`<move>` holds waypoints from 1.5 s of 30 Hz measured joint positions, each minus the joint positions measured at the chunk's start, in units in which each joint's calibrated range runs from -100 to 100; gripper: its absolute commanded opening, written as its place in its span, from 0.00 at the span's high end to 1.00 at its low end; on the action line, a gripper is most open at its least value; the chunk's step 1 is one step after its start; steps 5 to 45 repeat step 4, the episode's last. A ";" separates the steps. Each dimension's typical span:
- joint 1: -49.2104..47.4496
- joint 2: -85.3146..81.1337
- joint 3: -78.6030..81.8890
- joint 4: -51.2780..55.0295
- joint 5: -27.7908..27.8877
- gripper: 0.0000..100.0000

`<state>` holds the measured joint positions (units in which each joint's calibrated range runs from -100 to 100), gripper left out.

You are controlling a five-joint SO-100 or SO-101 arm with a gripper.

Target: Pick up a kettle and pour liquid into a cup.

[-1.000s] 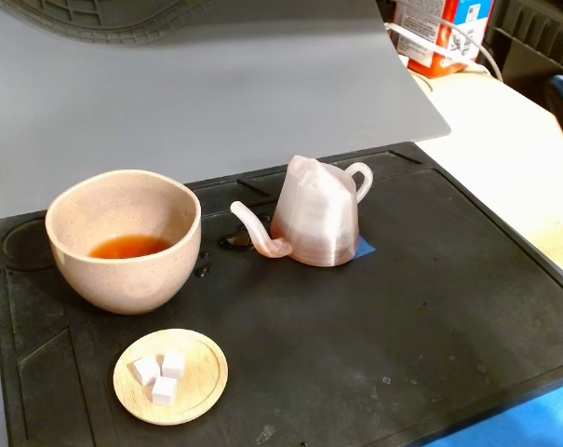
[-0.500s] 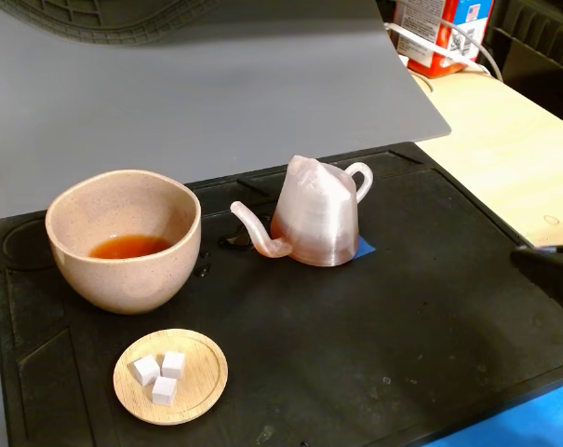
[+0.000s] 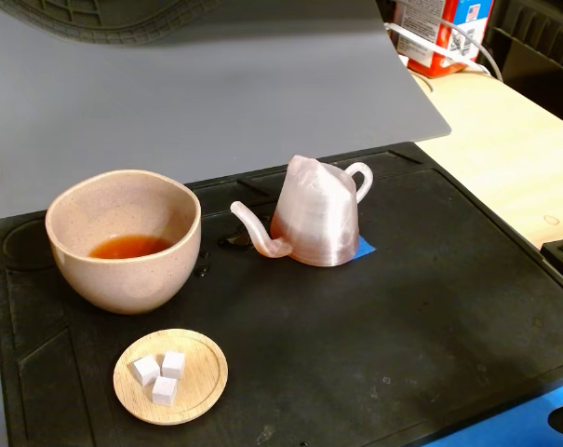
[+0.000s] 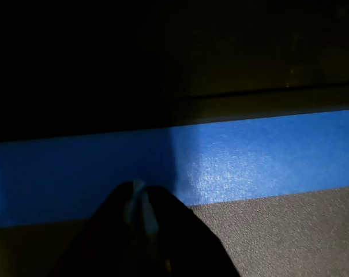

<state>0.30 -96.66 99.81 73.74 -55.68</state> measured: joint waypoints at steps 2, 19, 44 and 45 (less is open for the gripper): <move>0.00 0.00 0.00 0.00 0.21 0.99; 0.00 0.00 0.00 0.00 0.21 0.99; 0.00 0.00 0.00 0.00 0.21 0.99; 0.00 0.00 0.00 0.00 0.21 0.99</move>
